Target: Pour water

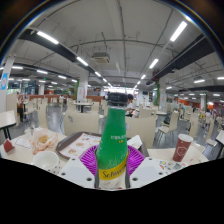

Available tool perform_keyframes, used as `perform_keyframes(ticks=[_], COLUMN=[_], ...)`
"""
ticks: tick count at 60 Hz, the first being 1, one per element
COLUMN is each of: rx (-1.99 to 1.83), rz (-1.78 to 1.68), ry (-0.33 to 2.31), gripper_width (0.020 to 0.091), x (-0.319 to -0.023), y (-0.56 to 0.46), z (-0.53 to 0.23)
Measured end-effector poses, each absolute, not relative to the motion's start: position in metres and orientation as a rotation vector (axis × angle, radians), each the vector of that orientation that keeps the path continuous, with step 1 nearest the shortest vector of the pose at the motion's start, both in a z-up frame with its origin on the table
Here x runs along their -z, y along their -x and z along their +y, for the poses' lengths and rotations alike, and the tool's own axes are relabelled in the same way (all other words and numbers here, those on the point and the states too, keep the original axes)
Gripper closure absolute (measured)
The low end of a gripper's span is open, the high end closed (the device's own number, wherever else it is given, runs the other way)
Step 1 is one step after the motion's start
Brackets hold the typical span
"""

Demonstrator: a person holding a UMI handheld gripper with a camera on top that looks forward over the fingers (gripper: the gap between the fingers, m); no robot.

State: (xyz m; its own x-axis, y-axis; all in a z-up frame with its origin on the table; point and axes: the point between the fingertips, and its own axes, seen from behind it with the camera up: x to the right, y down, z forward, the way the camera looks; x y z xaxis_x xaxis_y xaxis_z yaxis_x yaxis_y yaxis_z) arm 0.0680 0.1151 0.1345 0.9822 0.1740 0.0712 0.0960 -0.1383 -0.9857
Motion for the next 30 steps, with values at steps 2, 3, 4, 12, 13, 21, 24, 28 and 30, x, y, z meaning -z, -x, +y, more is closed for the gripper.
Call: perform_keyframes(ticks=[2, 3, 4, 12, 13, 21, 24, 28, 30], rx=[-0.062, -0.057, -0.053, -0.073, -0.078, -0.06, -0.058, -0.058, -0.054], rz=[-0.218, -0.221, -0.223, -0.181, -0.176, -0.18, -0.181, -0.166, -0.166], ry=[1.726, 1.731, 1.736, 1.734, 1.72, 1.718, 1.72, 1.727, 1.737], gripper_width=[0.0764, 0.0762, 0.0763, 0.0759, 0.0759, 0.0762, 0.0763, 0.0717, 0.068], x=[-0.121, -0.116, -0.111, -0.088, -0.089, -0.086, -0.085, -0.087, -0.086], y=[-0.07, -0.072, -0.073, -0.074, -0.073, -0.075, -0.076, -0.077, -0.077], z=[0.117, 0.117, 0.117, 0.1, 0.112, 0.112, 0.109, 0.105, 0.104])
